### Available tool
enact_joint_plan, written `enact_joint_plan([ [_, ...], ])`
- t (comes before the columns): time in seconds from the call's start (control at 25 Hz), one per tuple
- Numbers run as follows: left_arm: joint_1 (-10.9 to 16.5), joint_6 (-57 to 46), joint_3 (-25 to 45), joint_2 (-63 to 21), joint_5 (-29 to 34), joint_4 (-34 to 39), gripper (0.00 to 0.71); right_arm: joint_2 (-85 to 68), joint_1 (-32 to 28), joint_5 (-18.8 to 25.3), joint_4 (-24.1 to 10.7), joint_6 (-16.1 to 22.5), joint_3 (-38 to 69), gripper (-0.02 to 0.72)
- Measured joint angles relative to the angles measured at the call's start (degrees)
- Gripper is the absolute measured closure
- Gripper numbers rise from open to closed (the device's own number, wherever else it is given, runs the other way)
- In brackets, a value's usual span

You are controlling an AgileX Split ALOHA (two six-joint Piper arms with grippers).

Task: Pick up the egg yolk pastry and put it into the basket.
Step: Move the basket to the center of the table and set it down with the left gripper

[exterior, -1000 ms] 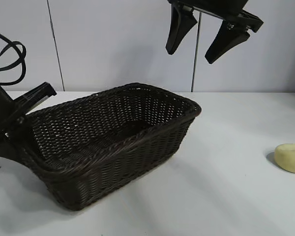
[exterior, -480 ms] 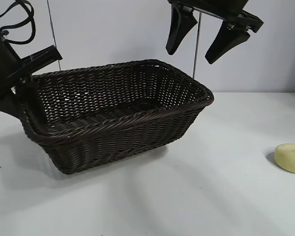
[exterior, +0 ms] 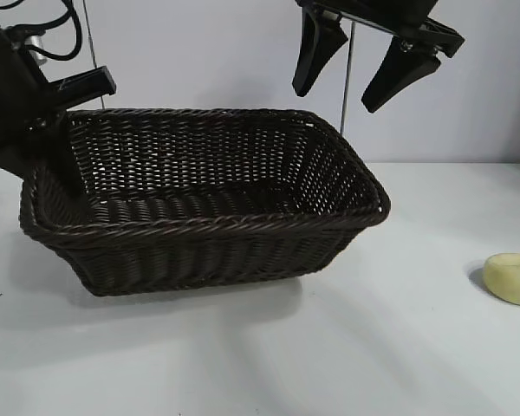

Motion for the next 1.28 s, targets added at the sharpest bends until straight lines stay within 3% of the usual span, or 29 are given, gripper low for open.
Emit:
enact_joint_plan([
  [0.2,0.0,0.4,-5.4,4.7,1.3,-1.6,0.612,0.0,0.0,0.0,0.0,0.0,0.0,0.113],
  [1.0,-2.2,4.6,-5.7,9.8,0.5,-3.9,0.603,0.0,0.0,0.0,0.0,0.0,0.0,0.113],
  [1.08,-2.2,4.6,-5.7,9.8,0.4,-4.0,0.556,0.0,0.0,0.0,0.0,0.0,0.0,0.113],
  [1.28,-2.2,4.6,-5.8,9.8,0.4,-4.3,0.331,0.0,0.0,0.0,0.0,0.0,0.0,0.113],
])
